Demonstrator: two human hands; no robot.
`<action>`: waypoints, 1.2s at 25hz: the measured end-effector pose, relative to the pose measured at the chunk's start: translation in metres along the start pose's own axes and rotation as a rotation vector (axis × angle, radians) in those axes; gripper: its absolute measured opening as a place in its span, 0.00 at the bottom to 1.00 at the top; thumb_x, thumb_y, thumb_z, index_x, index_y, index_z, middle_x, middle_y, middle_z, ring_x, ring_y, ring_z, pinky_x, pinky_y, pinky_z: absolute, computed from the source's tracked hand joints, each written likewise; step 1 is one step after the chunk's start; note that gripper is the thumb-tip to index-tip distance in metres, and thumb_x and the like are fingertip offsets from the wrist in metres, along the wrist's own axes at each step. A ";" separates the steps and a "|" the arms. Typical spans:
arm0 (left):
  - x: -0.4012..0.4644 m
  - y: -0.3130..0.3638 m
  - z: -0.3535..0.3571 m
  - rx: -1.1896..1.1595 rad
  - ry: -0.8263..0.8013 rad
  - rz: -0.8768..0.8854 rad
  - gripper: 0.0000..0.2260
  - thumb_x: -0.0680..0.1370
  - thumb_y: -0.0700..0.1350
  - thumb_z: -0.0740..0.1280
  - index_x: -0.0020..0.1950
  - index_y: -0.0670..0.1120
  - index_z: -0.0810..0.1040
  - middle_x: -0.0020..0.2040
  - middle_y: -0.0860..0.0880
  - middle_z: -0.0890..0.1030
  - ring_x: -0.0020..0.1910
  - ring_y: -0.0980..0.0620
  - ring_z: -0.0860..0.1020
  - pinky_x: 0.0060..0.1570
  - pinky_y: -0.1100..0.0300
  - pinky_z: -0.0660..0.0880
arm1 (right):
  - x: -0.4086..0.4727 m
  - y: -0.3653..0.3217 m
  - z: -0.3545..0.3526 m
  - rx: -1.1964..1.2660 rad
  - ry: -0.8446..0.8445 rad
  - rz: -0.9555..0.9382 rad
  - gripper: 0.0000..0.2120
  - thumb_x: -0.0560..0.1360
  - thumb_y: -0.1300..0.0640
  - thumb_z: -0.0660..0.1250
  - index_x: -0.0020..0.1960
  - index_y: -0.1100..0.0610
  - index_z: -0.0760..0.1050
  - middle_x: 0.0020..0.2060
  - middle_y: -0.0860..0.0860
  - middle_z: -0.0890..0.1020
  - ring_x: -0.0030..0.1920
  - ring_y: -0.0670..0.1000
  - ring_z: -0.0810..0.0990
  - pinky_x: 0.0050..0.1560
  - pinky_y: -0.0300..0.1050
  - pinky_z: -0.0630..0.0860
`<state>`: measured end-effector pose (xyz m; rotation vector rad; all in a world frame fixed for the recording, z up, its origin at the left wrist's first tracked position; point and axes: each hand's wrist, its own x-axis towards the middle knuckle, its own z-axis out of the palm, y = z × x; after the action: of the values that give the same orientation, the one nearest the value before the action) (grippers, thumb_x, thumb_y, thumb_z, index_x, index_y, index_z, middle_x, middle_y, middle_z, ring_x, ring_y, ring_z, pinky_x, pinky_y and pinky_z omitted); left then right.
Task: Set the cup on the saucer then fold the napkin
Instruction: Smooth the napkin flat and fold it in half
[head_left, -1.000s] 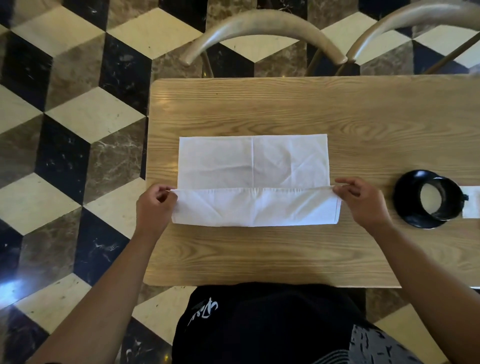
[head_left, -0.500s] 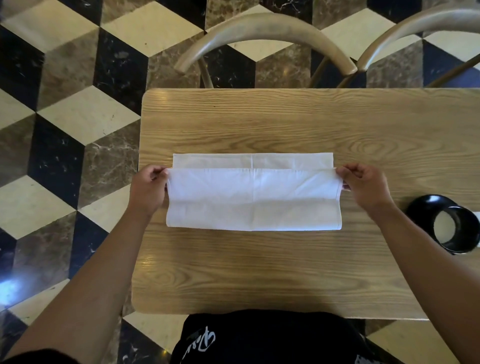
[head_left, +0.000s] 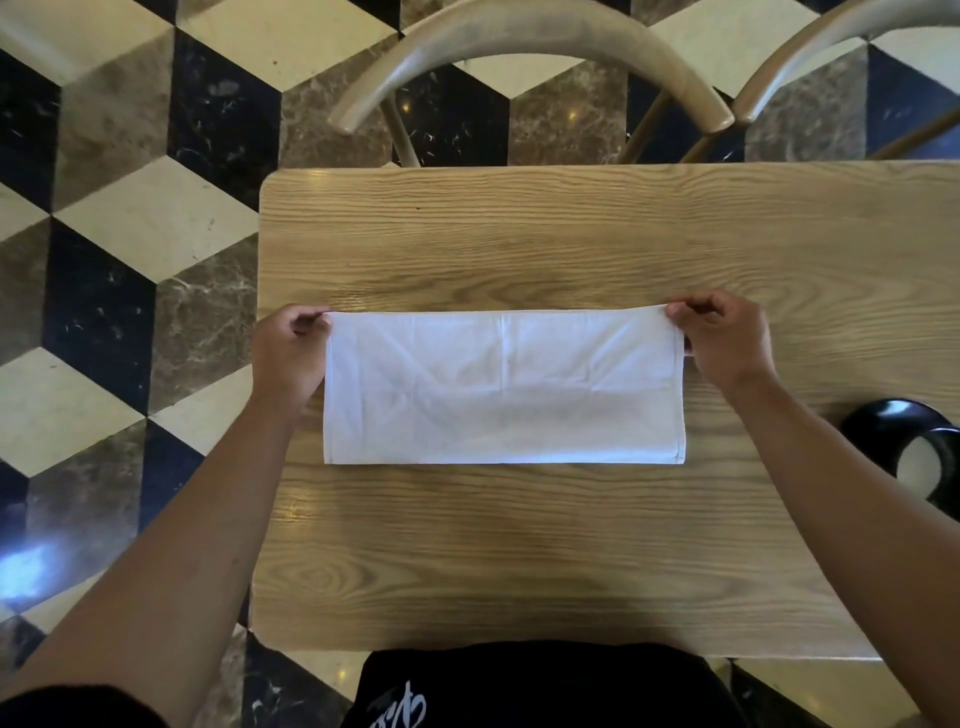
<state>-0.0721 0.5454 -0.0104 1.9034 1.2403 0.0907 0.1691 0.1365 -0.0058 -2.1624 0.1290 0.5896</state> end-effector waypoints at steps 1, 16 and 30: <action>0.002 0.000 0.001 0.021 0.009 -0.004 0.08 0.81 0.45 0.68 0.57 0.47 0.84 0.47 0.54 0.83 0.45 0.61 0.80 0.47 0.67 0.75 | 0.001 -0.001 0.001 -0.035 0.016 -0.015 0.02 0.70 0.46 0.73 0.42 0.41 0.84 0.35 0.44 0.87 0.38 0.48 0.86 0.45 0.58 0.85; -0.001 0.010 0.010 0.145 0.123 0.007 0.11 0.75 0.46 0.66 0.54 0.47 0.84 0.51 0.46 0.84 0.48 0.50 0.82 0.50 0.56 0.80 | -0.003 -0.007 0.027 -0.219 0.229 -0.005 0.08 0.73 0.54 0.70 0.51 0.52 0.84 0.47 0.51 0.86 0.44 0.46 0.80 0.41 0.24 0.67; -0.102 -0.073 0.016 0.608 -0.066 0.669 0.26 0.85 0.48 0.53 0.82 0.39 0.59 0.83 0.40 0.57 0.83 0.41 0.54 0.80 0.40 0.55 | -0.180 -0.051 0.228 -0.553 -0.222 -0.755 0.23 0.83 0.57 0.60 0.77 0.63 0.68 0.79 0.60 0.64 0.81 0.61 0.56 0.81 0.60 0.50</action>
<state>-0.1686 0.4677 -0.0327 2.7656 0.5619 -0.0034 -0.0578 0.3249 -0.0034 -2.3976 -1.0331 0.4344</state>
